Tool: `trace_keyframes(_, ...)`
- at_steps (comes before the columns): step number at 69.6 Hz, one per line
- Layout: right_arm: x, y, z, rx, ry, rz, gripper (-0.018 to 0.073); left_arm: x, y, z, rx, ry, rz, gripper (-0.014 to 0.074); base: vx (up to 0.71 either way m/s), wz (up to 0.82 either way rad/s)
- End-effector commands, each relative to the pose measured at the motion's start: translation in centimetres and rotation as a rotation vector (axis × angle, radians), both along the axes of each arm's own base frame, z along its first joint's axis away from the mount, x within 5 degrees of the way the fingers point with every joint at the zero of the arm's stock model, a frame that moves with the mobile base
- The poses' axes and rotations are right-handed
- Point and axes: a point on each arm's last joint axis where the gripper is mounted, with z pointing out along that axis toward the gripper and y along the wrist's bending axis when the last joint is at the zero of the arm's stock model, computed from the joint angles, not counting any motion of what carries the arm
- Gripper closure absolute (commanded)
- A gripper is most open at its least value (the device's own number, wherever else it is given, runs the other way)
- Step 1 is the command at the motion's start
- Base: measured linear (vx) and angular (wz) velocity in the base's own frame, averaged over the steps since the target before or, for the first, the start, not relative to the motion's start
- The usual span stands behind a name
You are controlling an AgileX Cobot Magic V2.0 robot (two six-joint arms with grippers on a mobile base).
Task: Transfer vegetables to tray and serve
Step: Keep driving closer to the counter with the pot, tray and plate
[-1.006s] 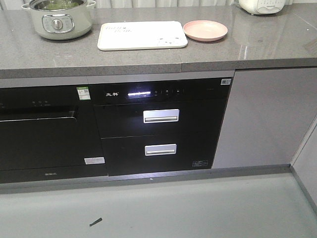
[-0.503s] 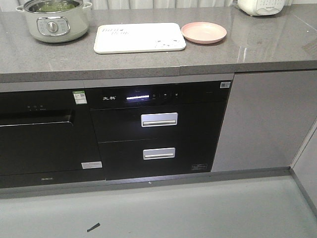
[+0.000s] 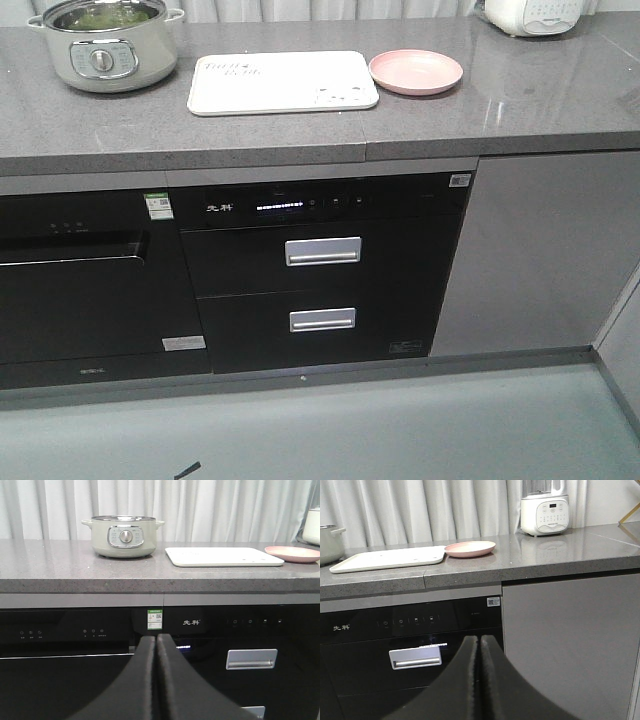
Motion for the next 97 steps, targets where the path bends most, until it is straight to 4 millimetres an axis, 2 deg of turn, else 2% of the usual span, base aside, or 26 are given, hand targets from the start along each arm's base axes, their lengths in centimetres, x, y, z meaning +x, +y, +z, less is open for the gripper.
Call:
trace_keyframes(1,-0.01,0.04,0.23,-0.015,-0.07,0.002,0.0562,-0.01,-0.01,0.02,-0.006,-0.068,-0.001,0.0602,0.07,0.01)
trace_keyframes(97,-0.01,0.04,0.23,-0.015,-0.07,0.002,0.0562,-0.01,-0.01,0.02,-0.006,-0.068,-0.001,0.0602,0.09,0.02)
